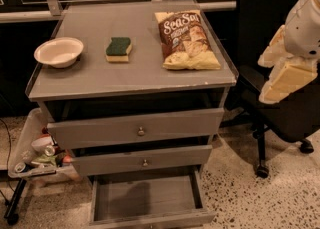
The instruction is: Close bottom drawer
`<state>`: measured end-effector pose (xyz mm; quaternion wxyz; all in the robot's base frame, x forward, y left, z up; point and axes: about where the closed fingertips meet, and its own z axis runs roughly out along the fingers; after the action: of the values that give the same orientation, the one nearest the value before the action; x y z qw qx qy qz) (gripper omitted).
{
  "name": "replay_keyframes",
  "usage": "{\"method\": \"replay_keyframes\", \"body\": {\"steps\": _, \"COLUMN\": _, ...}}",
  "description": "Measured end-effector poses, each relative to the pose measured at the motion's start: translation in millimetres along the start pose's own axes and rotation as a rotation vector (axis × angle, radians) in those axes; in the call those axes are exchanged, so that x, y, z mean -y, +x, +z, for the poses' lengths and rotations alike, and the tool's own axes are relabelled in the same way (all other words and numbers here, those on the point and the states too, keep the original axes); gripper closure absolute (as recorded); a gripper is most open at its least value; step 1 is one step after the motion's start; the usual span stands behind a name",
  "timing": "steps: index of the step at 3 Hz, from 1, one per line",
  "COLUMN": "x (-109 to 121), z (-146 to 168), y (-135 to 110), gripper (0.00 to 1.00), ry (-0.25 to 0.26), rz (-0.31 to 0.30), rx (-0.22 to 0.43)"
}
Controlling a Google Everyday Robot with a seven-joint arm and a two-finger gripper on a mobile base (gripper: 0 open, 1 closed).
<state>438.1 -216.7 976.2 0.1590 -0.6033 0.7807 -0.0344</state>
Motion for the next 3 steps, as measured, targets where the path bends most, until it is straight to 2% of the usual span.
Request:
{"method": "replay_keyframes", "body": {"steps": 2, "x": 0.0, "z": 0.0, "y": 0.0, "gripper": 0.88, "ry": 0.0, "rz": 0.0, "rx": 0.0}}
{"method": "replay_keyframes", "body": {"steps": 3, "x": 0.0, "z": 0.0, "y": 0.0, "gripper": 1.0, "ry": 0.0, "rz": 0.0, "rx": 0.0}}
